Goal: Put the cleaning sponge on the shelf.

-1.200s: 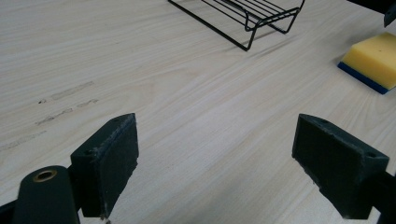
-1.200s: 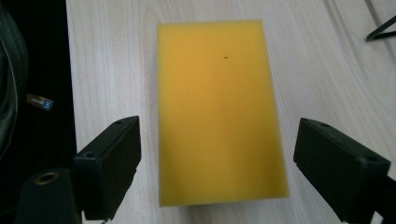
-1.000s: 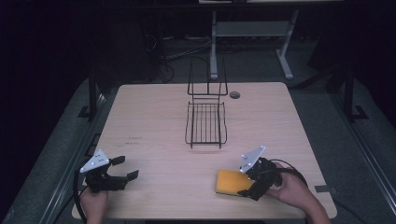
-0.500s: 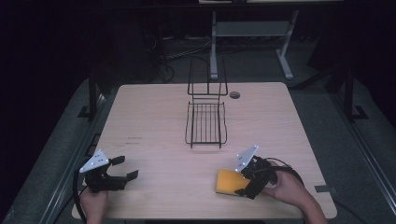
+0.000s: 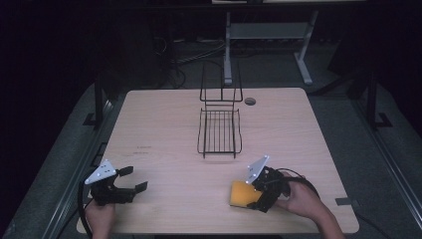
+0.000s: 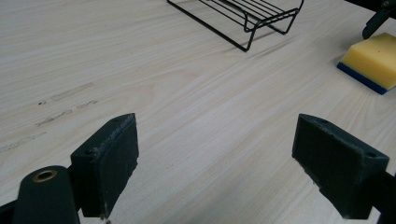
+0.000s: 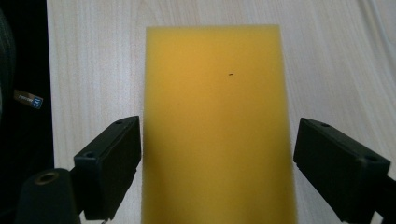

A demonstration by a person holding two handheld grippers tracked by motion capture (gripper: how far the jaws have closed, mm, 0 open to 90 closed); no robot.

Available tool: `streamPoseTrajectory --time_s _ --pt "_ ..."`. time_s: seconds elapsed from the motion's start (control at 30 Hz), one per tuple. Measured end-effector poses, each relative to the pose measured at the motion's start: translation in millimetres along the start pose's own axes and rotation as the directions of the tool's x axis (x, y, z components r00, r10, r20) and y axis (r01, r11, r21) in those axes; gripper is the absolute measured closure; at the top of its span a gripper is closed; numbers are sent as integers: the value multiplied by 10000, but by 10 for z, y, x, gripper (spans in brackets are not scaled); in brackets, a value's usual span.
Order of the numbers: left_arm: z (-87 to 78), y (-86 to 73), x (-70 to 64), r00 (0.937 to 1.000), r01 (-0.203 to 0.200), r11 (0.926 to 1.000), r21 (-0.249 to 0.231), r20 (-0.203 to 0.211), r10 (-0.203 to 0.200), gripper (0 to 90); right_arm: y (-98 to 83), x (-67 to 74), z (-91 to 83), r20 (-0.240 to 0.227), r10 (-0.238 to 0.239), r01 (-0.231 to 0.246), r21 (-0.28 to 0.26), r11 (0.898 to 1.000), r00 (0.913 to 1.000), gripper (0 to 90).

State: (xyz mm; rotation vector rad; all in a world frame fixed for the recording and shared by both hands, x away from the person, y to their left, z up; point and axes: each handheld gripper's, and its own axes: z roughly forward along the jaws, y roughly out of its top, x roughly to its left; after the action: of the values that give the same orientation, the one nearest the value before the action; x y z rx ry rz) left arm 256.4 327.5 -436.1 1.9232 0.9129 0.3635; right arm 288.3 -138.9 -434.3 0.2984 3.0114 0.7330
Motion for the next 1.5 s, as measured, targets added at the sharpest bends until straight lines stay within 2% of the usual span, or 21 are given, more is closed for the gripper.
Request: streamPoseTrajectory --time_s 0.4,1.1,1.5 --pt "-2 1 0 10000 5 10000 -26 5 -5 141 10 -5 89 -52 33 -31 213 9998 10000 147" --pt "-7 2 -2 10000 14 10000 -77 -9 -15 141 -8 13 186 -48 55 -54 275 9996 10000 149" --pt "-13 1 0 10000 23 9999 -110 -12 -23 141 -31 7 176 -46 45 -44 238 9997 10000 204"
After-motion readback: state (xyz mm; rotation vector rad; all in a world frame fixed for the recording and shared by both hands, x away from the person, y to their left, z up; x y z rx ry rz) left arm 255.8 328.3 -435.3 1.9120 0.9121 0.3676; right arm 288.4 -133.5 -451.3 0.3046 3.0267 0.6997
